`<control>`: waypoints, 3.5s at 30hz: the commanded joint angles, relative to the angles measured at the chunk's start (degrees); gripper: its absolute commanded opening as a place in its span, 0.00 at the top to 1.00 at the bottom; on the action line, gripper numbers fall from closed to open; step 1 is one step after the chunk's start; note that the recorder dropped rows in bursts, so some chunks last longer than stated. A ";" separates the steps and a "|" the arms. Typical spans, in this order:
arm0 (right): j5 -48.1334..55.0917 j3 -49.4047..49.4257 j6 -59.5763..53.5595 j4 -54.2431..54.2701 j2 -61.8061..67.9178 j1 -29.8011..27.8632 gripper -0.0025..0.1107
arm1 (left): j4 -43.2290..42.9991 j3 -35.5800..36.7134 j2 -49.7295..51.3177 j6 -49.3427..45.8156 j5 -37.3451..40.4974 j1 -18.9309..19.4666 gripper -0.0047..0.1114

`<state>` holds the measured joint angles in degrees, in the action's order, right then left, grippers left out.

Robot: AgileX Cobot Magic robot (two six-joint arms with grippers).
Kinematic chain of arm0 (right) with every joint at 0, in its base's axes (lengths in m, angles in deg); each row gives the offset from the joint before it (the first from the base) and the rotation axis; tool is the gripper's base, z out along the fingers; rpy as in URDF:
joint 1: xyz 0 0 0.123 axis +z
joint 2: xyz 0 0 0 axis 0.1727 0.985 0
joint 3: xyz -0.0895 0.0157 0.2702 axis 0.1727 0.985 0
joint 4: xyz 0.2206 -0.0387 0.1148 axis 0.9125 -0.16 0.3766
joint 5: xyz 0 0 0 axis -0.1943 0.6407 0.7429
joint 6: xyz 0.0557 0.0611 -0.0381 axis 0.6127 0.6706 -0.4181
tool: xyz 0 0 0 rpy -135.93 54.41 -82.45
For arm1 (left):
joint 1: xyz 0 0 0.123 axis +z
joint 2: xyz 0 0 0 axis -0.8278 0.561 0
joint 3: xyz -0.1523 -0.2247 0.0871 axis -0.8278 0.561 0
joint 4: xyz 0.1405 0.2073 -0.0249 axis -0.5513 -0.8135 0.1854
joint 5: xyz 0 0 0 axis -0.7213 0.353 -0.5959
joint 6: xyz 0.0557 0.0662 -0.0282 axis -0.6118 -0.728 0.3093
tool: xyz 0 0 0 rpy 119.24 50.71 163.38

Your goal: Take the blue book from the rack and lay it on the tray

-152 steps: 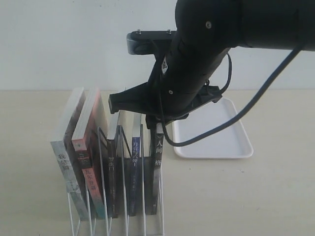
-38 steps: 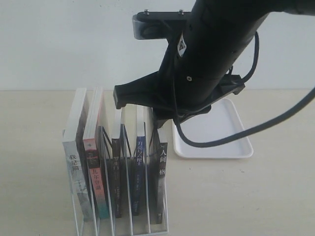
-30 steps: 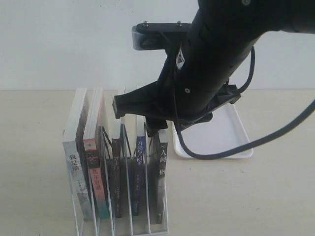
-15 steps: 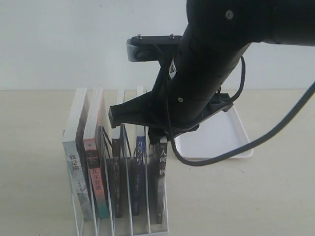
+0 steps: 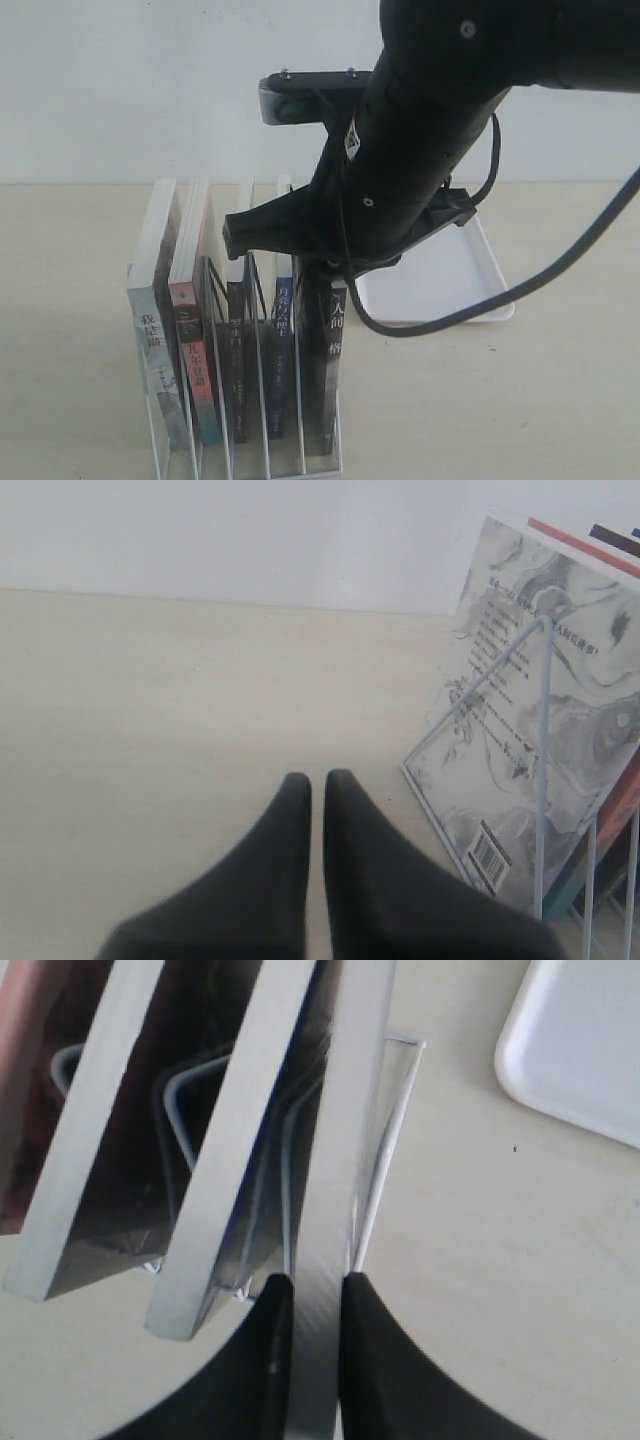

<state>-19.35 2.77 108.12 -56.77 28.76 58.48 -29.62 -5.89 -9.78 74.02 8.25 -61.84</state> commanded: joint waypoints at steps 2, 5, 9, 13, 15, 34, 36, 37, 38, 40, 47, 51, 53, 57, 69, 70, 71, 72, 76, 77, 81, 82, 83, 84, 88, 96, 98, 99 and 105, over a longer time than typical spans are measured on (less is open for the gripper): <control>-0.98 -1.70 -0.20 0.18 -3.21 0.15 0.98 | -0.18 0.22 -0.22 -0.23 -0.05 0.06 0.92; 0.10 -3.18 -0.20 0.18 -4.71 0.15 0.98 | -0.18 0.22 -0.22 -0.23 -0.05 0.06 0.92; 2.10 -5.35 -0.20 0.18 -6.19 0.15 0.98 | -0.18 0.22 -0.22 -0.23 -0.05 0.06 0.92; 3.44 -7.10 -0.20 0.18 -7.80 0.15 0.98 | -0.18 0.22 -0.22 -0.23 -0.05 0.06 0.92; 4.57 -8.01 -0.31 0.18 -8.02 0.15 0.98 | -0.18 0.22 -0.22 -0.23 -0.05 0.06 0.92; 3.88 -7.43 -0.21 -0.27 -8.20 0.15 0.98 | -0.18 0.22 -0.22 -0.23 -0.05 0.06 0.92; 2.38 -6.07 -0.07 -0.27 -7.74 0.15 0.98 | -0.18 0.22 -0.22 -0.23 -0.05 0.06 0.92; 1.67 -5.30 0.05 -0.27 -7.14 0.15 0.98 | -0.18 0.22 -0.22 -0.23 -0.05 0.06 0.92; 1.23 -4.75 0.05 -0.39 -6.86 0.15 0.98 | -0.18 0.22 -0.22 -0.23 -0.05 0.06 0.92; 0.12 -3.52 0.05 -0.85 -6.22 0.15 0.98 | -0.18 0.22 -0.22 -0.23 -0.05 0.06 0.92; -3.04 -1.33 0.69 -0.85 -4.36 0.15 0.98 | -0.18 0.22 -0.22 -0.23 -0.05 0.06 0.92; -2.62 -1.33 0.69 -0.85 -3.72 0.15 0.98 | -0.18 0.22 -0.22 -0.23 -0.05 0.06 0.92; -2.50 -1.33 0.69 -0.85 -3.57 0.15 0.98 | -0.18 0.22 -0.22 -0.23 -0.05 0.06 0.92; -2.05 -1.33 0.92 -0.85 -2.57 0.15 0.98 | -0.18 0.22 -0.22 -0.23 -0.05 0.06 0.92; -3.22 -1.33 1.77 -0.85 -1.88 0.15 0.55 | -0.18 0.22 -0.22 -0.23 -0.05 0.06 0.92; -3.22 -1.33 1.77 -0.85 -1.88 0.15 0.55 | -0.18 0.22 -0.22 -0.23 -0.05 0.06 0.92; -3.22 -1.33 1.77 -0.85 -1.88 0.15 0.55 | -0.18 0.22 -0.22 -0.23 -0.05 0.06 0.92; -3.22 -1.33 1.77 -0.85 -1.88 0.15 0.55 | -0.18 0.22 -0.22 -0.23 -0.05 0.06 0.92; -2.22 -2.76 1.77 -0.50 -3.29 0.15 0.55 | -0.18 0.22 -0.22 -0.23 -0.05 0.06 0.92; -1.36 -3.65 1.51 -0.50 -3.72 0.15 0.55 | -0.18 0.22 -0.22 -0.23 -0.05 0.06 0.92; 2.45 -8.01 1.11 -0.10 -4.42 1.11 0.56 | -0.18 0.22 -0.22 -0.23 -0.05 0.06 0.92; 3.44 -9.20 1.11 -0.33 -4.42 1.70 0.57 | -0.18 0.22 -0.22 -0.23 -0.05 0.06 0.92; 3.69 -10.18 0.90 -0.44 -4.42 2.45 0.60 | -0.18 0.22 -0.22 -0.23 -0.05 0.06 0.92; 3.44 -10.79 0.74 -0.44 -4.42 3.14 0.62 | -0.18 0.22 -0.22 -0.23 -0.05 0.06 0.92; 1.80 -11.44 0.15 -1.71 -3.80 5.39 0.76 | -0.18 0.22 -0.22 -0.23 -0.05 0.06 0.92; 2.88 -11.44 2.63 -6.27 4.01 5.28 0.62 | -0.18 0.22 -0.22 -0.23 -0.05 0.06 0.92; 2.88 -11.44 4.36 -9.01 4.49 5.28 0.62 | -0.18 0.22 -0.22 -0.23 -0.05 0.06 0.92; 2.88 -11.44 4.36 -9.12 4.49 5.28 0.62 | -0.18 0.22 -0.22 -0.23 -0.05 0.06 0.92; 2.17 -11.44 4.75 -9.30 6.47 5.28 0.62 | -0.18 0.22 -0.22 -0.23 -0.05 0.06 0.92</control>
<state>-16.59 -8.48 112.86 -65.78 34.72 63.75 -29.62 -5.89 -9.78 74.02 8.25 -61.84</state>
